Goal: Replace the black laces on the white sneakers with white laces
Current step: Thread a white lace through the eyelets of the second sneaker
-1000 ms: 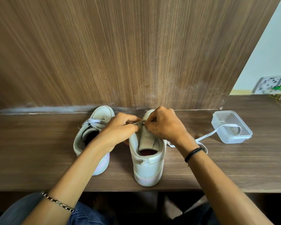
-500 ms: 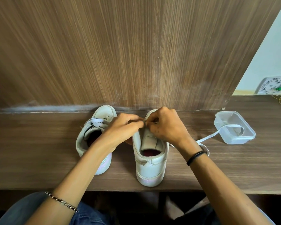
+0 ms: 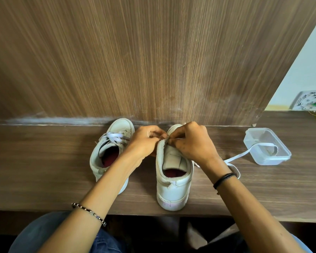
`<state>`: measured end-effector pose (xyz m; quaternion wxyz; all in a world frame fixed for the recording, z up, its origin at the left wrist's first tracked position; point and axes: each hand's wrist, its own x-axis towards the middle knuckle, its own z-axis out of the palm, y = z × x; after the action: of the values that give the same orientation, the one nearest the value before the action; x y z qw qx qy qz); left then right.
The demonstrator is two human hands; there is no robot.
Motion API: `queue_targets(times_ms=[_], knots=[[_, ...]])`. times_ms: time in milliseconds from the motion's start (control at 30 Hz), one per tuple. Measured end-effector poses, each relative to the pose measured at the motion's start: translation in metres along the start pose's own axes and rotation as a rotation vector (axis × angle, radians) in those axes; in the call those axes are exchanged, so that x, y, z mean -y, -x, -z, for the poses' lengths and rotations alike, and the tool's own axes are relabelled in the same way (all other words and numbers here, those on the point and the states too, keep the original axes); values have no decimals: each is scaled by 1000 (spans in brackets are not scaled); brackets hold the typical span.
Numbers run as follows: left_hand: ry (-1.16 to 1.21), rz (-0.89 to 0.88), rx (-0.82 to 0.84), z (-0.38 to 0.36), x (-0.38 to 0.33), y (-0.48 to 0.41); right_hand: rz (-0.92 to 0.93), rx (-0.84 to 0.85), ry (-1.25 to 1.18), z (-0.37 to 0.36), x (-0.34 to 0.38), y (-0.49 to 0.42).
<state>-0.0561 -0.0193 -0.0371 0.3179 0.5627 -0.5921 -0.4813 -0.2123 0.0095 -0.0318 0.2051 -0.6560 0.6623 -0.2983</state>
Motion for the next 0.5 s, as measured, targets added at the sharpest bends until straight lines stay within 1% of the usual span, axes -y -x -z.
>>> queue_targets(times_ms=[133,167,200,300,367,433,467,500], knots=[[-215,-92,-149,-1,6,-7,-29,14,-39,9,-2,-1],[-221,-98,-198,1,5,-8,-41,16,-53,11,-3,-1],[-163,-102,-242,5,2,-8,-53,18,-67,11,-4,-1],[280,-116,-310,20,-16,-2,-71,27,-89,11,-5,-1],[478,-155,-389,29,-27,1,-56,34,-74,11,-5,-2],[561,-200,-461,37,-31,-1,-50,34,-69,10,-4,-2],[552,-223,-463,39,-30,-2,-47,32,-67,10,-4,-2],[447,-255,-451,41,-28,-3,-43,30,-62,10,-4,-2]])
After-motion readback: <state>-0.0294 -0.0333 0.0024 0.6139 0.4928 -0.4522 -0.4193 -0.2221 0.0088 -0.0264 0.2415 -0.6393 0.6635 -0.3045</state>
